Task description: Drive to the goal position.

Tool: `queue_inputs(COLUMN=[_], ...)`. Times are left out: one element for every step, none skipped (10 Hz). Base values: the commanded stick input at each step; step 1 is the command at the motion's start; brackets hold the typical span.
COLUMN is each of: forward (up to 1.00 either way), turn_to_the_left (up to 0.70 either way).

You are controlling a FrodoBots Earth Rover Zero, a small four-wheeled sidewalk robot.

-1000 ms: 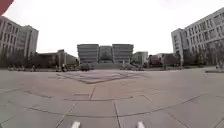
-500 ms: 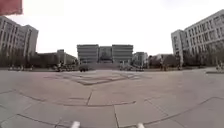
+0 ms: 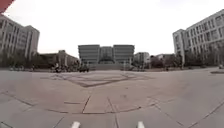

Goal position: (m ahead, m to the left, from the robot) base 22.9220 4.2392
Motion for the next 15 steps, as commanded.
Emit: queue_inputs(forward=[0.60,0.60,0.60,0.60,0.60,0.60,0.60,0.60,0.60,0.60,0.60,0.60,0.60,0.60,0.60], turn_to_the_left=[0.00,0.00,0.00,0.00,0.00,0.00,0.00,0.00,0.00,0.00,0.03,0.15,0.15,0.15,0.15])
